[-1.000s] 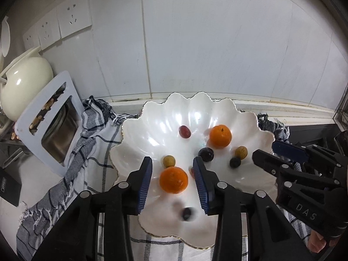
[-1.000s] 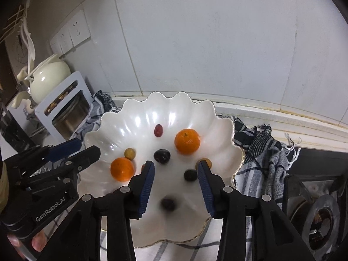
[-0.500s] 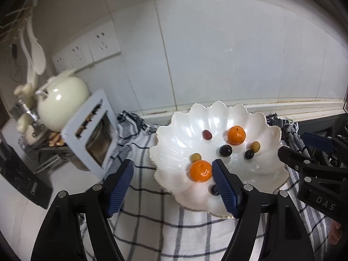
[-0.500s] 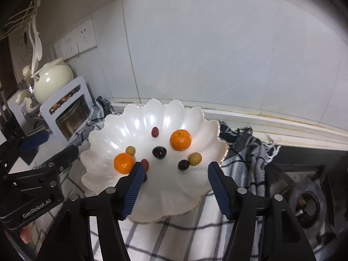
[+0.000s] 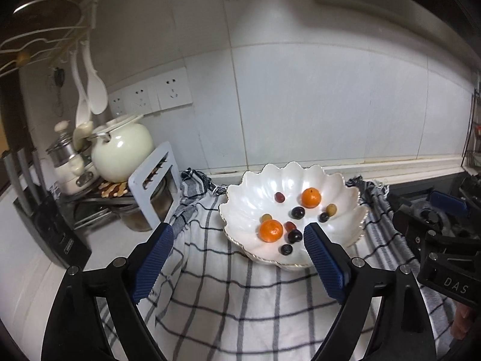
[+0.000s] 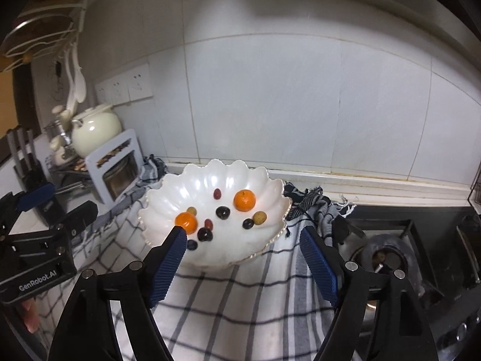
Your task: Organize fruits
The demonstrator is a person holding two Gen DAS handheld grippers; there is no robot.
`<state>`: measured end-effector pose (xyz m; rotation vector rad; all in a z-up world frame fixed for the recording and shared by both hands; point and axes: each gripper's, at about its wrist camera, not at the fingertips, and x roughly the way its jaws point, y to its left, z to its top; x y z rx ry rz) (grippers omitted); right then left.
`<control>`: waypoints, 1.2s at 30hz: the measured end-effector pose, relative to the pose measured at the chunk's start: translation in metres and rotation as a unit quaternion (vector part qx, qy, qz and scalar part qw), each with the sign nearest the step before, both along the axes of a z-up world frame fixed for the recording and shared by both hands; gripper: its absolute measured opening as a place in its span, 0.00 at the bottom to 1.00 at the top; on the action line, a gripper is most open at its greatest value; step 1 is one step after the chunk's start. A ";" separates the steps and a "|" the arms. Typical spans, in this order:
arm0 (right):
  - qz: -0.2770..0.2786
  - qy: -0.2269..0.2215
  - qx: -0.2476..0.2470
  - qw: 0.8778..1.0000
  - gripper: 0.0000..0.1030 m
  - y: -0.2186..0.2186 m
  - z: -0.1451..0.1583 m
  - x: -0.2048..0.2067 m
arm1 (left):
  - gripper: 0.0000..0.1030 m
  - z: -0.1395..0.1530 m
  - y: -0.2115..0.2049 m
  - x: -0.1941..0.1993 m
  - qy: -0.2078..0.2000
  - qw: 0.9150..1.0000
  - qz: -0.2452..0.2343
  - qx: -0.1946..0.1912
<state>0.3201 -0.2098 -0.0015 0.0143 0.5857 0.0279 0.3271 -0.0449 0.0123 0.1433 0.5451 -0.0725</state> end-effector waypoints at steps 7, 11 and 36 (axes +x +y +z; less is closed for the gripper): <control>0.001 -0.021 -0.002 1.000 0.76 -0.007 0.013 -0.048 | 0.92 0.010 -0.006 -0.056 -0.023 1.000 0.001 -0.014; 0.003 -0.033 0.004 0.999 0.76 -0.011 0.019 -0.076 | 0.94 0.015 -0.008 -0.086 -0.032 0.999 -0.001 -0.015; -0.008 -0.082 -0.015 0.996 0.76 -0.011 0.039 -0.238 | 1.00 0.025 -0.015 -0.241 -0.060 0.998 -0.004 -0.015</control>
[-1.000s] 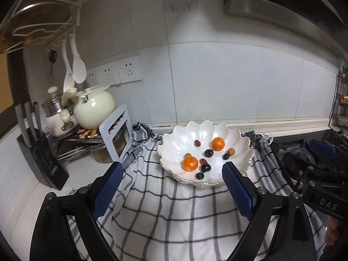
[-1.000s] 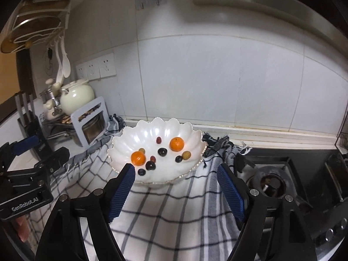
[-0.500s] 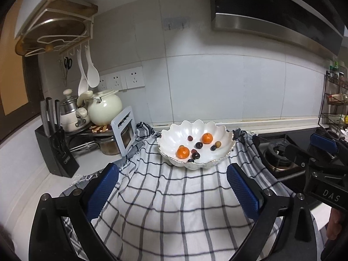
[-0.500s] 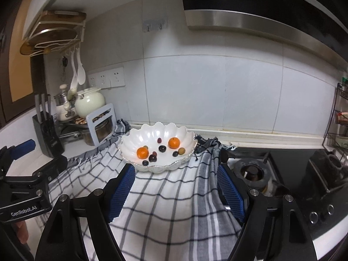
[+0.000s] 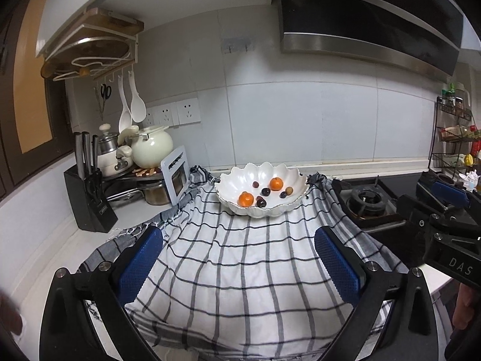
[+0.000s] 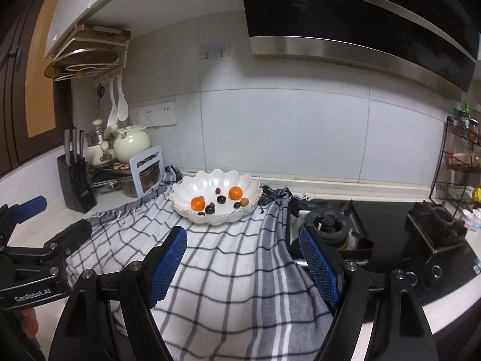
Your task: Organize fruits
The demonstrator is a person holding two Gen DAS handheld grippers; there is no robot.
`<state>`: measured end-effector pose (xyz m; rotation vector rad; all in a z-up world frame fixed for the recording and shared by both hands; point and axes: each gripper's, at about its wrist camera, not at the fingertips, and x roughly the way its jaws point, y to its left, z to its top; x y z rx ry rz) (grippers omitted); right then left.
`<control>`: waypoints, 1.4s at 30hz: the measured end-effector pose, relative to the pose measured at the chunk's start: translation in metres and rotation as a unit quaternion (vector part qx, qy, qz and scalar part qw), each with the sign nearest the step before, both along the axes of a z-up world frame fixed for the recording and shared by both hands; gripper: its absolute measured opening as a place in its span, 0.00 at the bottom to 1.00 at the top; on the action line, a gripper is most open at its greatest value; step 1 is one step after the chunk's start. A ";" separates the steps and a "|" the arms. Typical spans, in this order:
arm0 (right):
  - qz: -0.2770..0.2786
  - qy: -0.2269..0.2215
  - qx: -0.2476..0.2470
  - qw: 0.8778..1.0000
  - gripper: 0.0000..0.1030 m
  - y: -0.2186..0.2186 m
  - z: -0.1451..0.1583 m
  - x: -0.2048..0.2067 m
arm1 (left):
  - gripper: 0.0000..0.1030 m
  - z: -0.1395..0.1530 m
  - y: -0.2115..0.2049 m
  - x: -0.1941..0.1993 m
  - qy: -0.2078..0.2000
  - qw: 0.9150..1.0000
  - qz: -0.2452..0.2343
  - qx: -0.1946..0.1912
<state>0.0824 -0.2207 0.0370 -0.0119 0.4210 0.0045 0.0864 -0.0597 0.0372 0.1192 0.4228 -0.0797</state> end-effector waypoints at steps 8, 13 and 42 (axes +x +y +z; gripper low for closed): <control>0.008 0.000 0.012 1.000 0.81 -0.002 -0.001 -0.036 | 1.00 0.002 -0.003 -0.034 -0.009 1.000 -0.003 0.001; 0.012 0.001 0.010 1.000 0.81 -0.002 -0.003 -0.051 | 1.00 0.004 -0.005 -0.049 -0.015 1.000 -0.003 0.001; 0.014 -0.011 0.013 1.000 0.81 -0.010 0.001 -0.088 | 1.00 0.011 -0.014 -0.083 -0.033 0.999 -0.008 0.000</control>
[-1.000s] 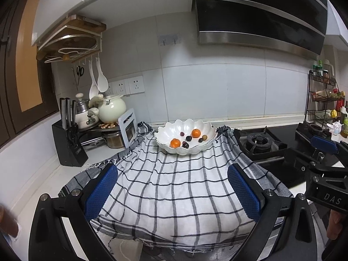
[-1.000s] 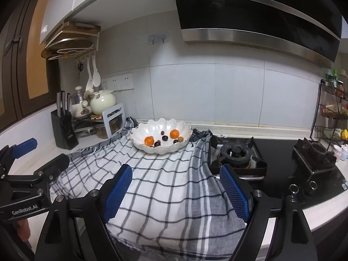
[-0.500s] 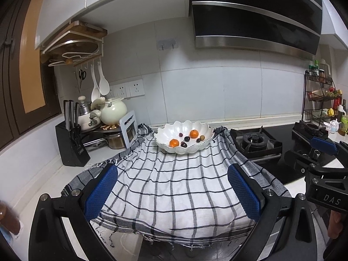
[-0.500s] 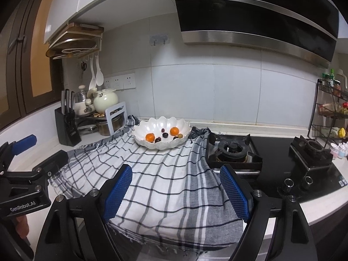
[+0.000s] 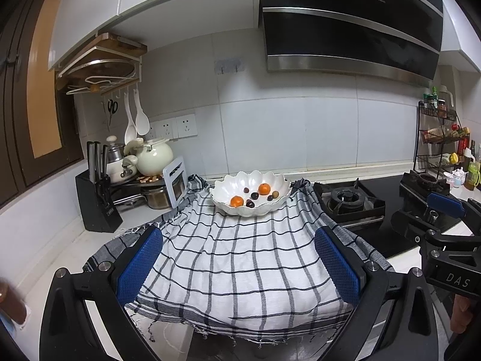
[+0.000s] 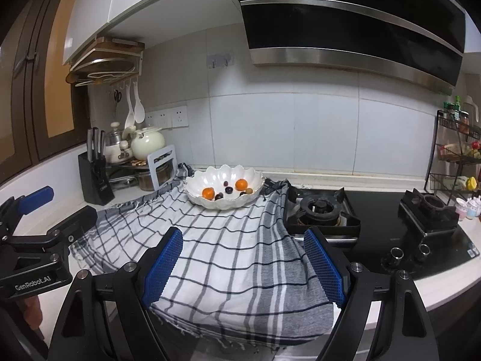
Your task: Organize fruits
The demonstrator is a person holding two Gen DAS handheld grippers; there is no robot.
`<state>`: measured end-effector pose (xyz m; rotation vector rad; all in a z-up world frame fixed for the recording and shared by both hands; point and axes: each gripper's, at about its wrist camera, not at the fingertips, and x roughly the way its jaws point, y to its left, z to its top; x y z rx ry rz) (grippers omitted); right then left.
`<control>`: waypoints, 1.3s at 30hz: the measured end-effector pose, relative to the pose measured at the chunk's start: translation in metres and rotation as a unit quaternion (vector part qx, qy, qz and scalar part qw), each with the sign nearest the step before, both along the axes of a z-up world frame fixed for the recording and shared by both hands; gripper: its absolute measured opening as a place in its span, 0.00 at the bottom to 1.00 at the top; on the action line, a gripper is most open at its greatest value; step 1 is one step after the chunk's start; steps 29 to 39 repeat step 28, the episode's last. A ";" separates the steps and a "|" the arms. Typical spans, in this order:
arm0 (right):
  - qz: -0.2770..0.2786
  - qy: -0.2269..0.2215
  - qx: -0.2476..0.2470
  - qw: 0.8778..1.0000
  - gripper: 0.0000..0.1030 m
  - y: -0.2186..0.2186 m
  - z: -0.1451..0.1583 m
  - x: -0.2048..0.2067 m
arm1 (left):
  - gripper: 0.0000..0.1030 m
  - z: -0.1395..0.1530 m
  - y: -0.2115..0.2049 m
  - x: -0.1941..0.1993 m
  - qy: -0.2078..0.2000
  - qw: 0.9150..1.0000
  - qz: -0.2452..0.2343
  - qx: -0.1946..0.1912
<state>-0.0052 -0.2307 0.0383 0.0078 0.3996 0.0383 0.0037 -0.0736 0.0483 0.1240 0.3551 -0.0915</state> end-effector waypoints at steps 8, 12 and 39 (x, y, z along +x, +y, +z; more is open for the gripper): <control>-0.003 0.001 0.001 1.000 0.81 -0.001 0.000 -0.001 | 1.00 0.000 0.000 0.000 0.001 1.000 0.000 0.000; -0.002 0.002 0.001 1.000 0.81 -0.002 0.000 -0.001 | 1.00 0.001 0.000 0.000 0.001 1.000 -0.001 0.000; -0.003 0.002 0.003 1.000 0.81 -0.001 0.000 -0.001 | 1.00 0.003 0.001 0.003 0.007 1.000 -0.004 -0.005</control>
